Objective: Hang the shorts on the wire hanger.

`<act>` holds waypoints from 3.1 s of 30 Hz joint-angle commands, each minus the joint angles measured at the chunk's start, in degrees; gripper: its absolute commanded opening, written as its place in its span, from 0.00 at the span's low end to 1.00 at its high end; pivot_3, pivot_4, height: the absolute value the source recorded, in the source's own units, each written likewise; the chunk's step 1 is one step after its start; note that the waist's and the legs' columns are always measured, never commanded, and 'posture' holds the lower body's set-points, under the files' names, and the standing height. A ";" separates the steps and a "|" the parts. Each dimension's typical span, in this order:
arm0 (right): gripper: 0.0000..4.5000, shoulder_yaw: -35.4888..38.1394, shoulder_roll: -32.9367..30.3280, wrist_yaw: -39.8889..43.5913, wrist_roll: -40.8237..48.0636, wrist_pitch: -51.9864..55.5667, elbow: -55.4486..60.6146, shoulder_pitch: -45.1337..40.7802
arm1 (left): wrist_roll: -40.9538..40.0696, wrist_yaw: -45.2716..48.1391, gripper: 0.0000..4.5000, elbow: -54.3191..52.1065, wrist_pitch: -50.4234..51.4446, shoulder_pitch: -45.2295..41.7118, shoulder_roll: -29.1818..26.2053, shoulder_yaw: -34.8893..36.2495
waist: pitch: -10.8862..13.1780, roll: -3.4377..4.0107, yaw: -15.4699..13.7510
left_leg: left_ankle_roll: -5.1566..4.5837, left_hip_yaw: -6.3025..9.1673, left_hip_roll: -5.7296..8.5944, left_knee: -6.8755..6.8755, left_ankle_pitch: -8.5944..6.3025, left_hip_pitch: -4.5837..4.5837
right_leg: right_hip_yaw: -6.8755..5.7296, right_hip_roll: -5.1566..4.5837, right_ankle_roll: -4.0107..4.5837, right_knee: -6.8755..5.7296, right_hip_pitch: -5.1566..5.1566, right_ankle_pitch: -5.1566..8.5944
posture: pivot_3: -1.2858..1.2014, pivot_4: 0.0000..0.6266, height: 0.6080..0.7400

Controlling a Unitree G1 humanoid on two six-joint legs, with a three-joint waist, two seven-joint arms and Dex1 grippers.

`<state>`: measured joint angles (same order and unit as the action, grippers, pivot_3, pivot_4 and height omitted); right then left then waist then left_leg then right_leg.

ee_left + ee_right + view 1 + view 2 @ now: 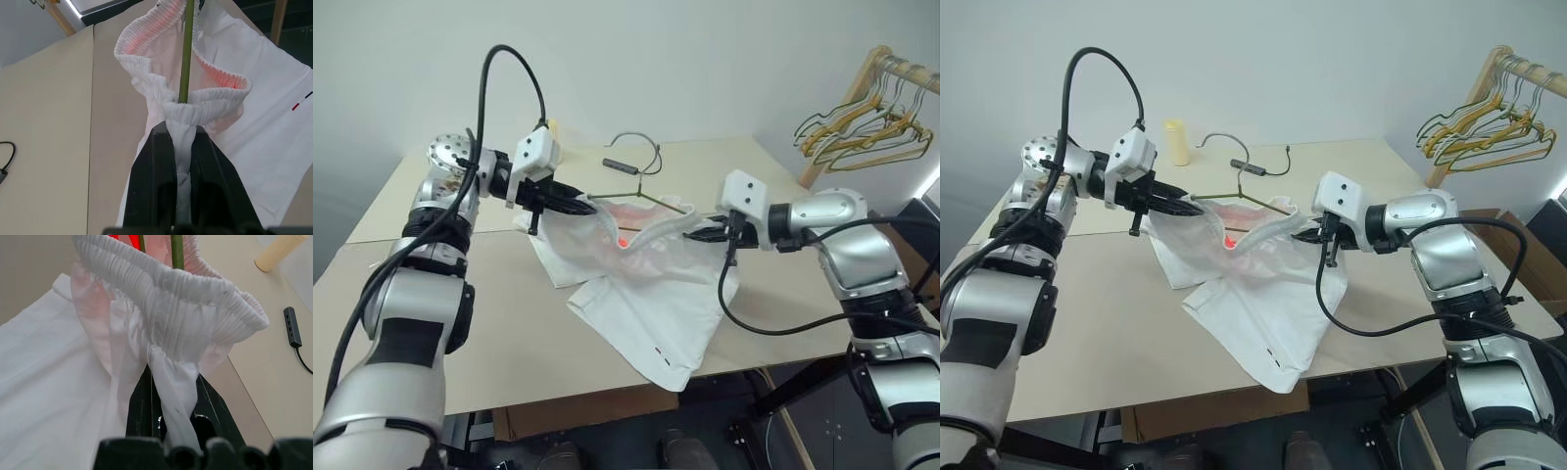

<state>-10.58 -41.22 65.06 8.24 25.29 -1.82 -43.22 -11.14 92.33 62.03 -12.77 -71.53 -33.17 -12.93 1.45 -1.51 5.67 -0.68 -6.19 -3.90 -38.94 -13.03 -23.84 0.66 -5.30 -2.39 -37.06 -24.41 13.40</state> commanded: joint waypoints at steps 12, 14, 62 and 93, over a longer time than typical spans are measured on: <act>0.00 13.13 -2.35 -9.93 6.66 13.69 10.51 8.27 | -0.81 -13.54 0.99 3.57 -0.58 -5.12 1.09 13.57 | 0.00 0.00 0.16 | 0.01 0.02 0.00 0.00 -0.01 -0.01 | -0.02 -0.01 0.00 0.02 0.01 0.00 | 0.46 0.00 1.00; 0.00 15.34 -2.68 -12.23 7.52 17.65 12.83 10.21 | -1.41 -15.13 0.99 2.56 0.51 -4.20 1.55 15.50 | 0.00 0.00 0.22 | 0.02 0.02 0.01 0.00 -0.01 -0.01 | -0.02 -0.04 -0.01 0.03 0.03 0.00 | 0.45 0.00 1.00; 0.00 54.26 5.17 -82.01 -11.86 37.88 -15.91 -14.89 | -31.04 -27.44 0.99 -49.22 29.68 27.90 8.58 32.00 | -0.06 0.14 9.24 | 0.01 0.56 0.14 0.21 -0.01 0.54 | 0.30 -0.08 -0.17 0.10 0.48 -0.03 | 0.44 0.00 1.00; 0.64 45.28 5.69 -90.71 -12.49 42.57 -18.23 -10.47 | -30.01 -22.84 1.00 -53.77 30.29 32.60 4.34 27.73 | 0.00 0.22 8.95 | 0.00 0.67 0.12 0.54 -0.02 1.13 | 0.20 -0.07 -0.28 0.56 1.22 0.03 | 0.45 0.00 1.00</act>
<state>38.29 -34.97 -24.42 -1.93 68.98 -24.79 -53.21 -41.48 69.31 9.58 18.66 -38.22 -27.94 14.79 1.45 -1.29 14.62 -0.67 -5.52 -3.79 -38.37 -13.05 -22.71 0.85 -5.36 -2.67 -36.48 -23.21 13.43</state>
